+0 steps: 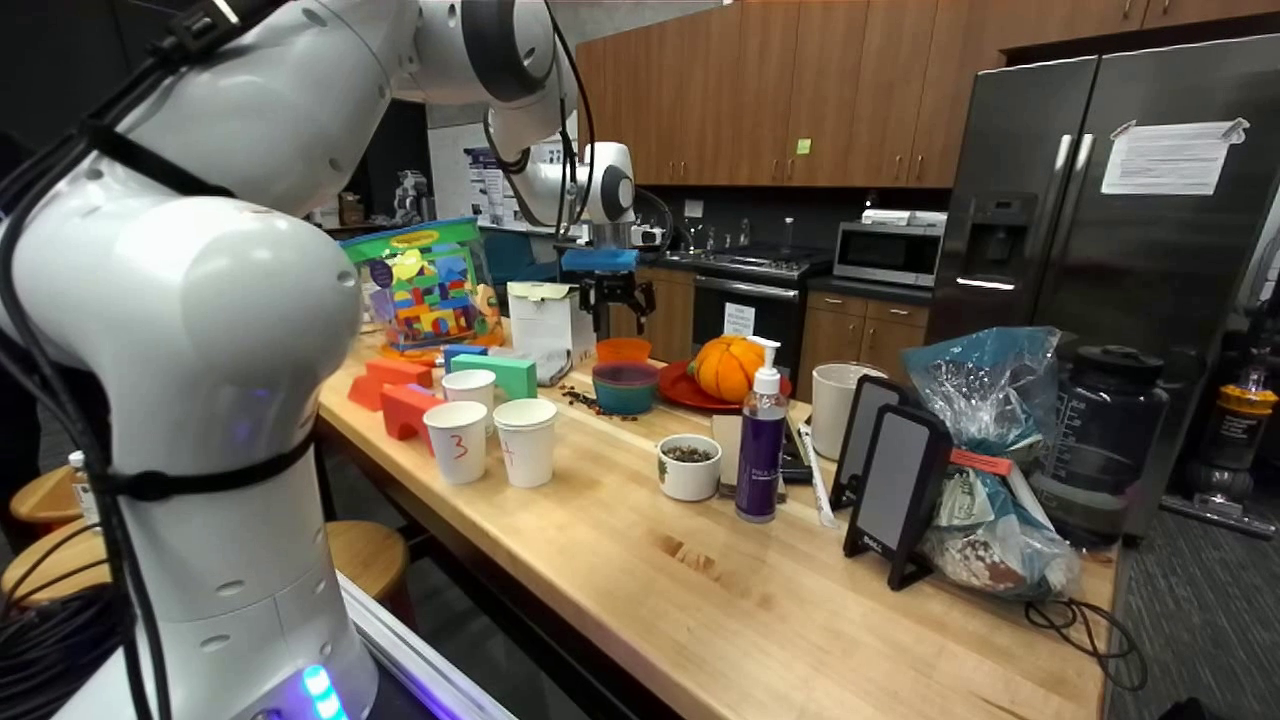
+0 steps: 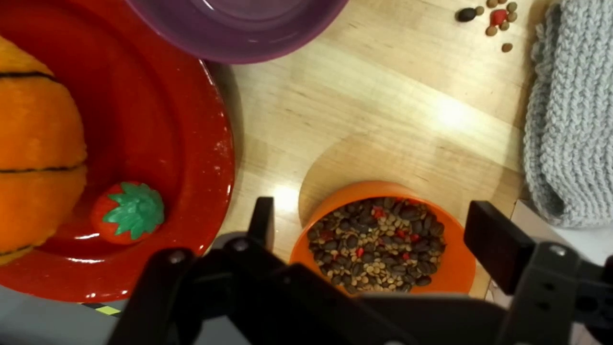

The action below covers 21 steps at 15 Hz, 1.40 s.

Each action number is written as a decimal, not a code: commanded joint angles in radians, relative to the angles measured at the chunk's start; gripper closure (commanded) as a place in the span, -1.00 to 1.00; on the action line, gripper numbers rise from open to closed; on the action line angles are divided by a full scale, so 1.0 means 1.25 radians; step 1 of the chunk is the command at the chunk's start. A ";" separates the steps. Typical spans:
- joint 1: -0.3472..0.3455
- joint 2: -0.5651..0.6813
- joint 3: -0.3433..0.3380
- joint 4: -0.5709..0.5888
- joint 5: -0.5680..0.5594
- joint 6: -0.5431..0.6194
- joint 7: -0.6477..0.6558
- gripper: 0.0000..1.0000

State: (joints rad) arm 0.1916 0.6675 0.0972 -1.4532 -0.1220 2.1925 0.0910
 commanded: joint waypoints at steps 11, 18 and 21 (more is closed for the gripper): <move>0.003 0.001 -0.014 0.012 0.019 -0.003 -0.002 -1.00; 0.010 0.019 -0.019 0.032 0.016 0.004 0.009 -1.00; 0.000 0.060 -0.012 0.071 0.034 -0.002 0.000 -1.00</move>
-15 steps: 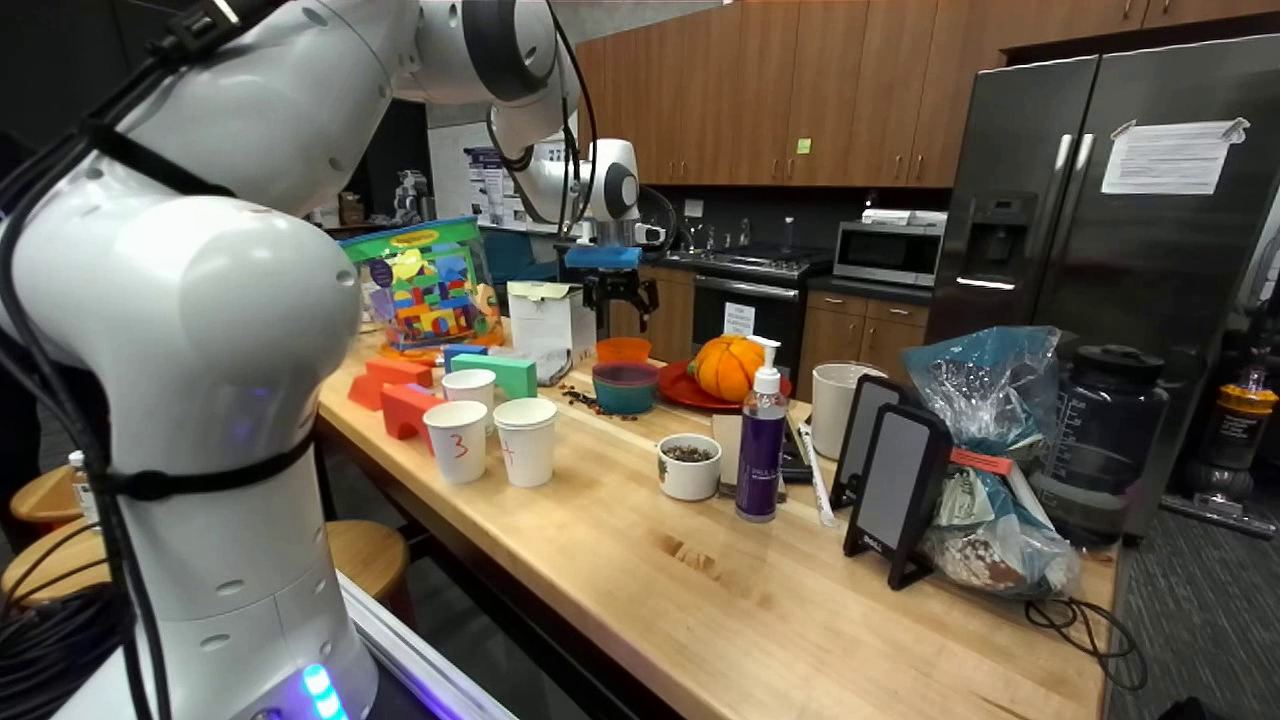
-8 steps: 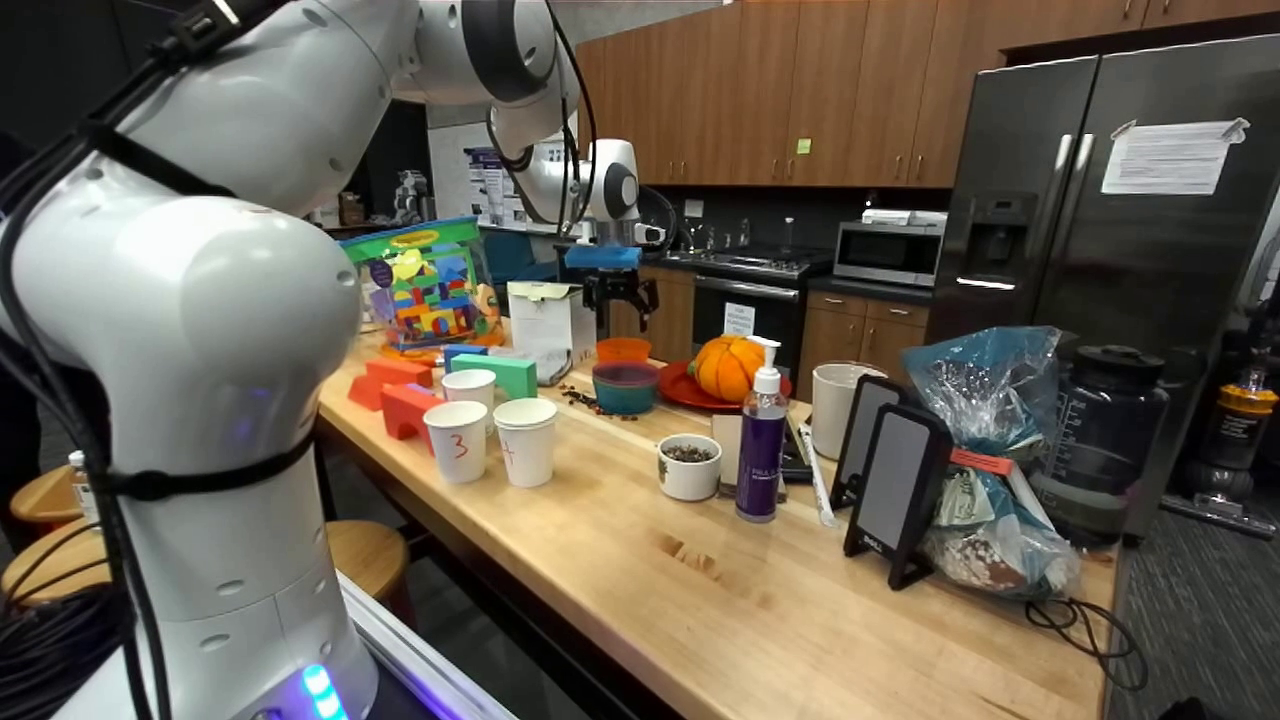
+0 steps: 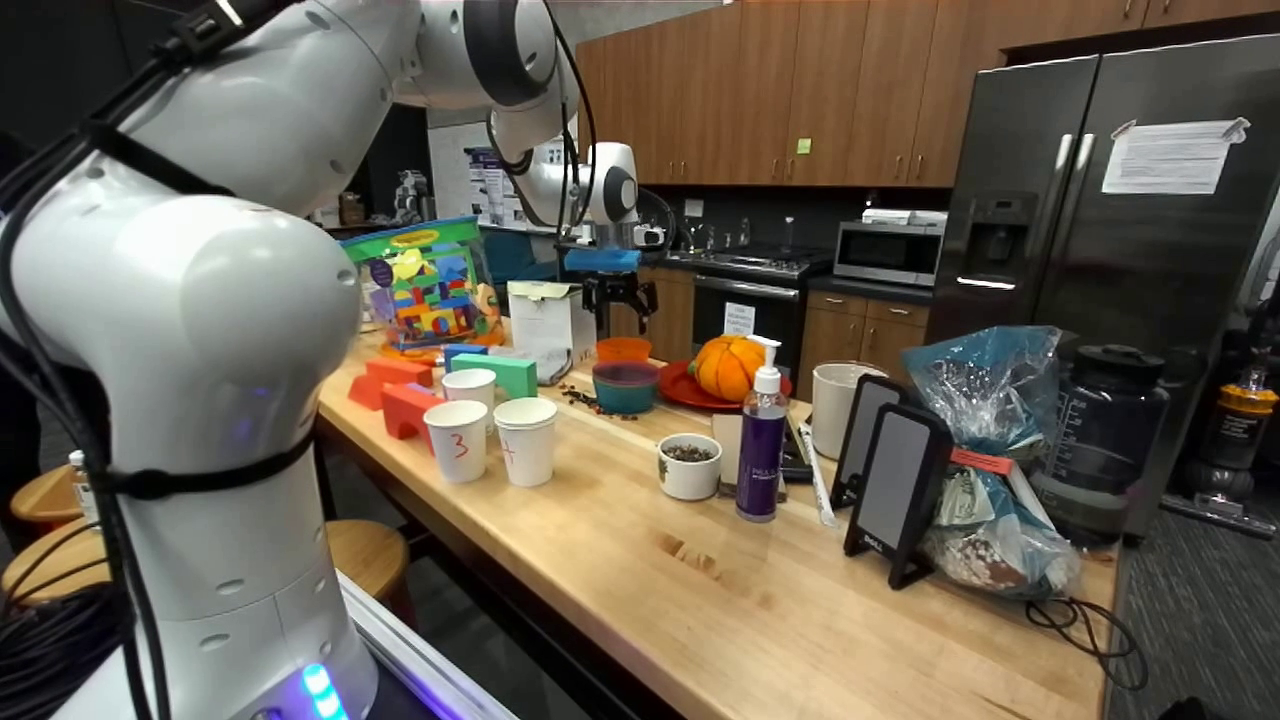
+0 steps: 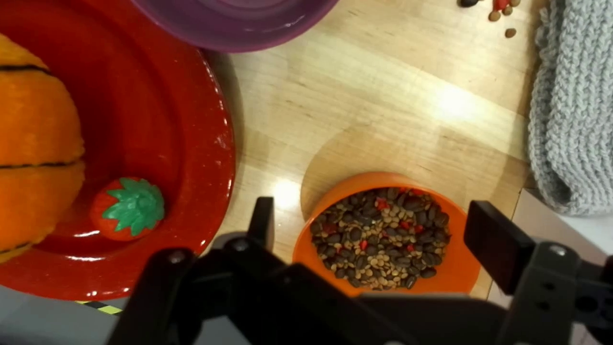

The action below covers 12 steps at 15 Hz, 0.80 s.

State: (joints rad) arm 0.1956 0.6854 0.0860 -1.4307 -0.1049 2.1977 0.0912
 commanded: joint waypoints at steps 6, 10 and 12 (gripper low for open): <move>-0.019 0.131 0.002 0.130 0.066 -0.005 -0.004 -1.00; -0.022 0.151 0.001 0.159 0.090 0.017 0.003 -1.00; -0.020 0.152 -0.001 0.165 0.094 0.023 0.005 -1.00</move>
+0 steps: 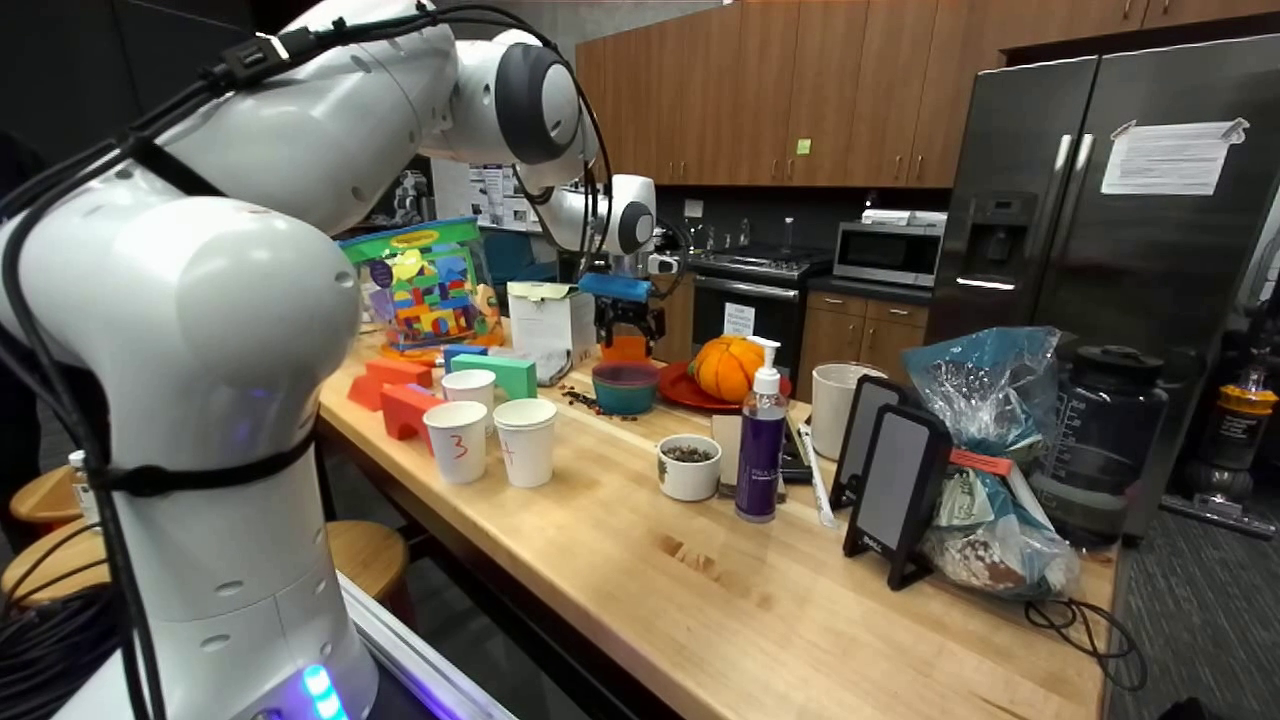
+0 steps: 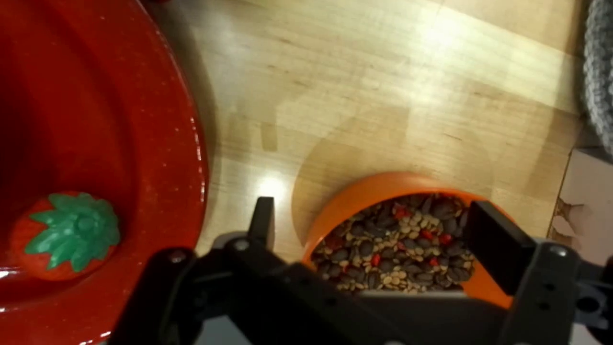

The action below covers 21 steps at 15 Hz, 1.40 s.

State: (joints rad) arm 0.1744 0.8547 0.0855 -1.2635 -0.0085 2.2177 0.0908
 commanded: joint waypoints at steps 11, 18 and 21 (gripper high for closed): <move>-0.005 0.035 -0.004 0.065 0.022 0.027 0.034 -1.00; -0.009 0.069 -0.005 0.109 0.022 0.014 0.038 -1.00; -0.010 0.080 -0.004 0.126 0.023 0.008 0.038 -0.43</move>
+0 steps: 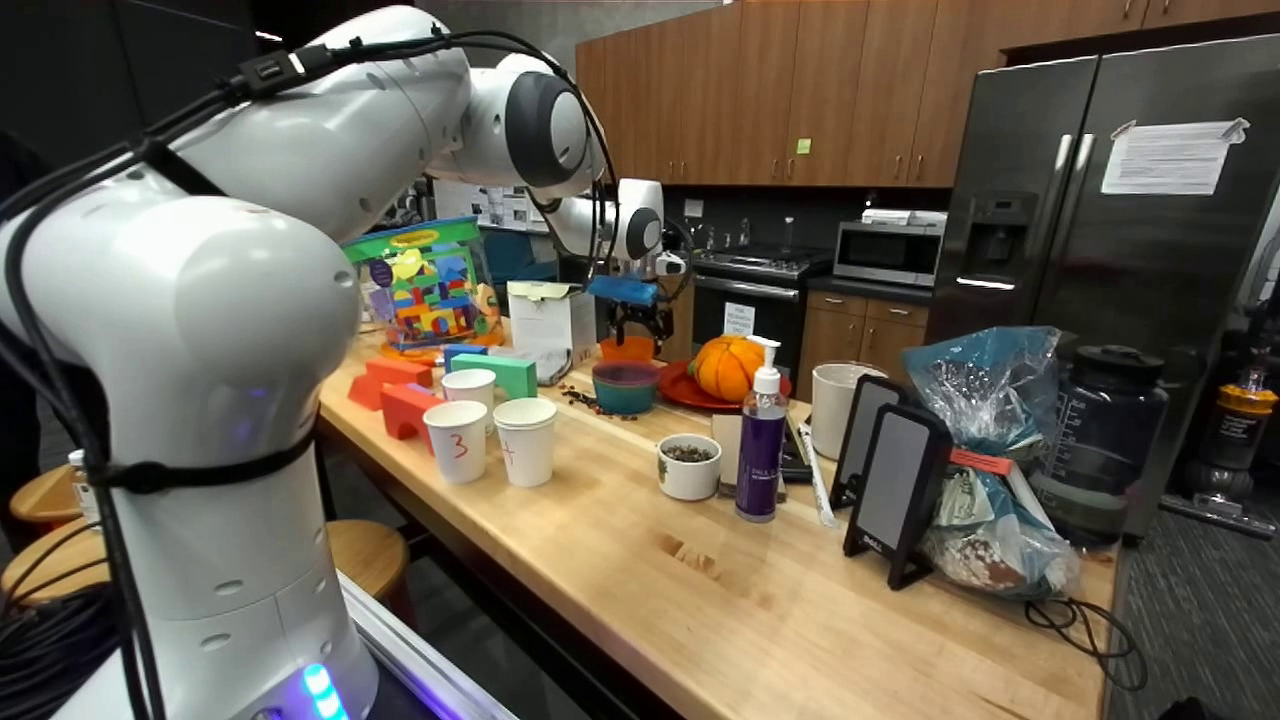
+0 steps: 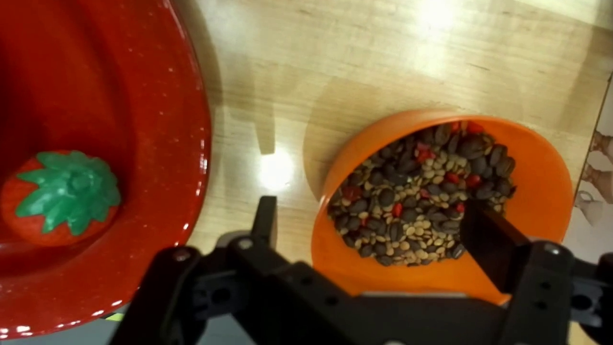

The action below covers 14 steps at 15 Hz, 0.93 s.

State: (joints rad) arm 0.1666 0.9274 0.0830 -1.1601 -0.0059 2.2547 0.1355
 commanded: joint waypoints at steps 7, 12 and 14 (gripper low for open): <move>-0.003 0.034 -0.004 0.066 0.018 -0.025 0.002 0.50; -0.003 0.034 -0.004 0.068 0.017 -0.023 0.000 1.00; -0.004 0.033 -0.004 0.071 0.018 -0.022 -0.001 0.99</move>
State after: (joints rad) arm 0.1649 0.9562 0.0830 -1.1017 -0.0054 2.2488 0.1359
